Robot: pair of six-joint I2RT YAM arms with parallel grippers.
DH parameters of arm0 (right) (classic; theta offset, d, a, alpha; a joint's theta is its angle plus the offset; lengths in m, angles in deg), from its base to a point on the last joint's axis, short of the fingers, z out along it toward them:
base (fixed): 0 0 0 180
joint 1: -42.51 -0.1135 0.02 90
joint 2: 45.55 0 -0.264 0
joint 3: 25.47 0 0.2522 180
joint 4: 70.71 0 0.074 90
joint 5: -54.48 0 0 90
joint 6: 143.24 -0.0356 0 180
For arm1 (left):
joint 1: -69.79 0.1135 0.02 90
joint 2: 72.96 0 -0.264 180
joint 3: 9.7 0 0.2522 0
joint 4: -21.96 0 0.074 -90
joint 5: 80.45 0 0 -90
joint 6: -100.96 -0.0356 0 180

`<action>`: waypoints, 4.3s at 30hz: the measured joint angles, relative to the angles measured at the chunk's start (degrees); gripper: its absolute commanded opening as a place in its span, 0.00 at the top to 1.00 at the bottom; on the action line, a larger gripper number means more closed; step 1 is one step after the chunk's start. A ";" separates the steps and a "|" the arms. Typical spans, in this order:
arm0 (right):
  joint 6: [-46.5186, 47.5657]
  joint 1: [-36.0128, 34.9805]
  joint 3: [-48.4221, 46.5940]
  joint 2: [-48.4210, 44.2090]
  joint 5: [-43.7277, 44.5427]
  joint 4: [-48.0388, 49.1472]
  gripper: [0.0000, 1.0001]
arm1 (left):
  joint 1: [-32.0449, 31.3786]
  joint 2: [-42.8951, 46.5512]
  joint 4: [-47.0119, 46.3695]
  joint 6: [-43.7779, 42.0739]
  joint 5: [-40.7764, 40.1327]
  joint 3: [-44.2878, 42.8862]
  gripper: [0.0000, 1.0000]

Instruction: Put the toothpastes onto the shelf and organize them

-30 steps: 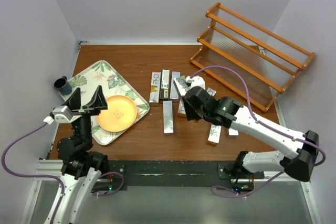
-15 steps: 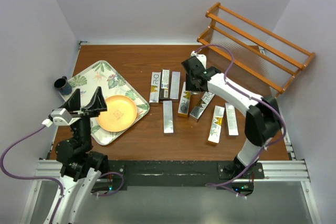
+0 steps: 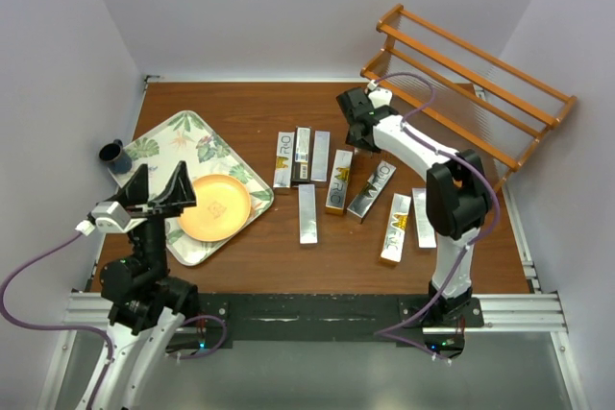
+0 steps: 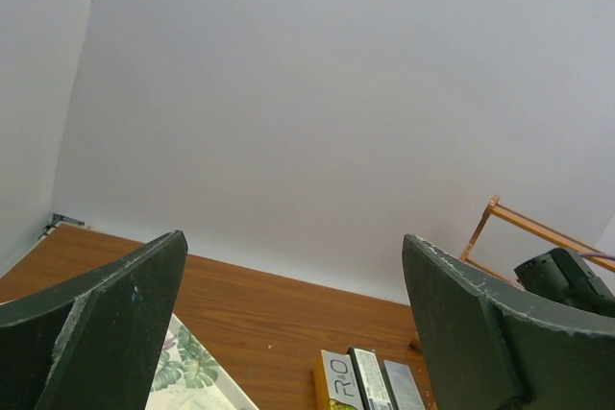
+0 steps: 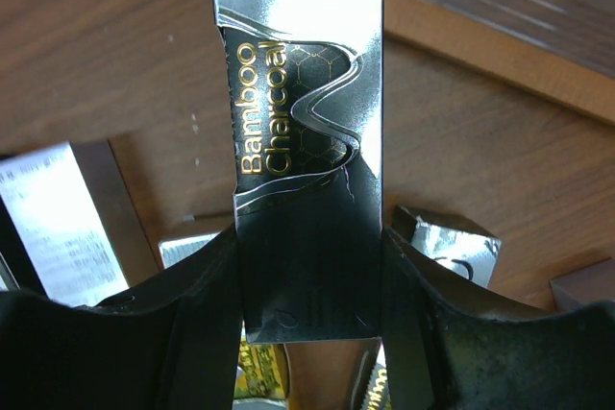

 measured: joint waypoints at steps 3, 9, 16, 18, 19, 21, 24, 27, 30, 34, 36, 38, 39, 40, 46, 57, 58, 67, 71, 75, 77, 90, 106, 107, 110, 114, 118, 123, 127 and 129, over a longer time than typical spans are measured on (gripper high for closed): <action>-1.51 0.72 -3.04 2.08 1.97 0.07 0.80 | -0.61 0.04 0.17 -0.02 -0.17 0.00 0.00; -4.13 2.16 -6.62 5.44 4.92 0.72 0.80 | -1.44 0.31 0.24 -0.02 -0.68 0.00 0.00; -6.08 3.15 -12.04 10.05 6.82 1.31 0.79 | -1.66 0.55 0.35 -0.02 -1.05 0.00 0.00; -6.60 3.32 -13.79 11.34 7.78 1.64 0.78 | -1.66 0.59 0.35 -0.02 -1.11 0.00 0.00; -6.84 3.39 -14.03 11.54 8.00 1.77 0.78 | -1.68 0.59 0.37 -0.02 -1.14 0.00 0.00; -7.41 3.54 -14.14 11.69 8.31 1.70 0.78 | -1.77 0.59 0.42 -0.02 -1.16 0.00 0.00; -8.20 3.89 -14.38 11.80 8.98 1.79 0.77 | -2.10 0.59 0.48 -0.02 -1.31 0.00 0.00; -8.55 4.31 -14.67 12.15 9.60 1.99 0.76 | -2.32 0.59 0.50 -0.02 -1.38 0.00 0.00; -8.83 4.85 -14.75 12.63 9.64 2.29 0.74 | -2.40 0.61 0.52 -0.02 -1.38 0.00 0.00; -9.05 5.51 -14.82 13.53 9.84 2.51 0.72 | -2.40 0.70 0.50 -0.02 -1.38 0.00 0.00; -9.31 5.77 -14.82 13.90 9.86 2.67 0.69 | -2.40 0.72 0.52 -0.02 -1.38 0.00 0.00; -9.49 5.97 -14.82 14.21 9.86 2.93 0.66 | -2.40 0.72 0.52 -0.02 -1.38 0.00 0.00; -9.57 6.05 -14.82 14.32 9.86 2.97 0.65 | -2.40 0.72 0.52 -0.02 -1.38 0.00 0.00; -9.70 6.12 -14.82 14.38 9.84 3.08 0.64 | -2.40 0.72 0.52 -0.02 -1.36 0.00 0.00; -10.10 6.27 -14.82 14.47 9.64 4.39 0.61 | -2.40 0.76 0.52 -0.02 -1.36 0.00 0.00; -11.47 7.02 -14.78 15.82 9.31 5.42 0.50 | -2.43 0.79 0.52 -0.02 -1.36 0.00 0.00; -11.52 7.10 -14.78 15.98 9.31 5.49 0.47 | -2.43 0.79 0.52 -0.02 -1.36 0.00 0.00; -11.89 7.32 -14.34 16.26 9.29 6.82 0.39 | -2.47 0.79 0.52 -0.02 -1.36 0.00 0.00; -11.89 7.37 -14.23 16.26 9.29 7.74 0.37 | -2.47 0.79 0.52 -0.02 -1.36 0.00 0.00; -11.89 7.48 -14.16 16.26 9.16 8.24 0.37 | -2.47 0.79 0.52 -0.02 -1.36 0.00 0.00; -11.89 7.56 -13.94 16.26 9.09 8.61 0.37 | -2.47 0.79 0.52 -0.04 -1.36 0.00 0.00; -12.00 7.63 -10.95 16.24 8.13 9.73 0.44 | -2.73 0.79 0.52 -0.02 -1.33 0.00 0.00; -11.28 7.58 -11.85 16.06 9.86 8.68 0.57 | -2.80 0.79 0.52 -0.02 -1.33 0.00 0.00; -11.28 7.58 -12.00 16.06 10.03 8.68 0.58 | -2.80 0.79 0.52 -0.02 -1.33 0.00 0.00; -11.19 7.58 -12.24 16.06 10.91 8.66 0.60 | -2.80 0.79 0.52 -0.02 -1.33 0.00 0.00; -11.19 7.58 -12.35 16.06 11.58 8.72 0.66 | -2.80 0.79 0.52 -0.02 -1.33 0.00 0.00; -11.17 7.34 -12.28 16.06 12.44 9.25 0.69 | -2.80 0.79 0.52 -0.02 -1.33 0.00 0.00; -10.40 6.86 -10.86 15.93 13.84 11.41 0.77 | -2.80 0.79 0.55 -0.02 -1.33 0.00 0.00; -9.05 6.34 -9.73 15.85 15.39 13.40 0.81 | -2.80 0.79 0.52 -0.02 -1.33 0.00 0.00; -8.09 6.03 -9.55 15.82 16.41 14.36 0.82 | -2.80 0.79 0.52 -0.02 -1.33 0.00 0.00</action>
